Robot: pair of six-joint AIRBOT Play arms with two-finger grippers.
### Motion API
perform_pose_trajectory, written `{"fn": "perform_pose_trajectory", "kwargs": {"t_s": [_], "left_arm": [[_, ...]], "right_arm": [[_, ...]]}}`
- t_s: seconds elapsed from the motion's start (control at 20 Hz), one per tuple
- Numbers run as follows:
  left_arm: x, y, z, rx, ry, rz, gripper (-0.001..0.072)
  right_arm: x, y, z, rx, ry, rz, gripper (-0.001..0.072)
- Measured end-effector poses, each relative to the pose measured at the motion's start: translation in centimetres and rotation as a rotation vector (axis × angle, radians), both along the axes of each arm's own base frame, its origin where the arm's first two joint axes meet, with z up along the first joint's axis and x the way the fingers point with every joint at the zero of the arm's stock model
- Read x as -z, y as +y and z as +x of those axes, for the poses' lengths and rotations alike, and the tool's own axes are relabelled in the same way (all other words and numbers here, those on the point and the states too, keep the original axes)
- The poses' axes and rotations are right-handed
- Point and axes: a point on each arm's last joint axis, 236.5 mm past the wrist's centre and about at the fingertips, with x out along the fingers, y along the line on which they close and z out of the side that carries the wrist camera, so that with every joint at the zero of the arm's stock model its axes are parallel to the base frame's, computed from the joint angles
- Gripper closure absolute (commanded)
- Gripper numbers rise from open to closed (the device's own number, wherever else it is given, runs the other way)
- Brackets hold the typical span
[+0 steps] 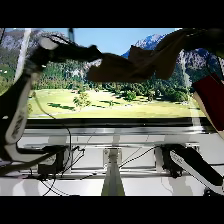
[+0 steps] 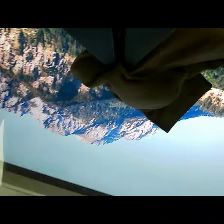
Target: Fold the clothes and pants, and hang the long-sleeved shirts on hangers.
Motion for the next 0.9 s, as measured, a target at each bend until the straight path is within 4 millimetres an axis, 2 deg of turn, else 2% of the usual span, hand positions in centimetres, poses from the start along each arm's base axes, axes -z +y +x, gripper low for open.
{"fn": "perform_pose_trajectory", "kwargs": {"t_s": [0.15, 0.25, 0.4, 0.5, 0.6, 0.75, 0.9], "left_arm": [[-9.1, 7.2, -1.1, -0.133, -0.203, 0.022, 0.0693], [-14.7, 12.0, -3.2, -0.238, -0.339, 0.055, 0.0692], [-20.0, 18.3, -6.8, -0.404, -0.504, 0.182, 0.0692], [-22.4, 21.6, -9.4, -0.506, -0.584, 0.282, 0.0692], [-24.1, 24.0, -11.7, -0.594, -0.647, 0.377, 0.0692], [-25.9, 26.2, -14.2, -0.685, -0.714, 0.486, 0.0692], [-26.7, 28.0, -15.7, -0.751, -0.749, 0.590, 0.0692]], "right_arm": [[-2.7, -1.0, -1.9, 0.022, -0.067, -0.050, 0.0698], [-4.2, -1.5, -3.1, 0.032, -0.102, -0.066, 0.0698], [-6.0, -1.8, -4.7, 0.047, -0.146, -0.064, 0.0698], [-7.0, -1.9, -5.9, 0.057, -0.170, -0.046, 0.0699], [-8.4, -2.0, -7.2, 0.065, -0.206, -0.033, 0.0699], [-10.6, -2.2, -9.7, 0.075, -0.272, -0.025, 0.0698], [-12.9, -2.6, -12.5, 0.087, -0.344, -0.031, 0.0699]]}}
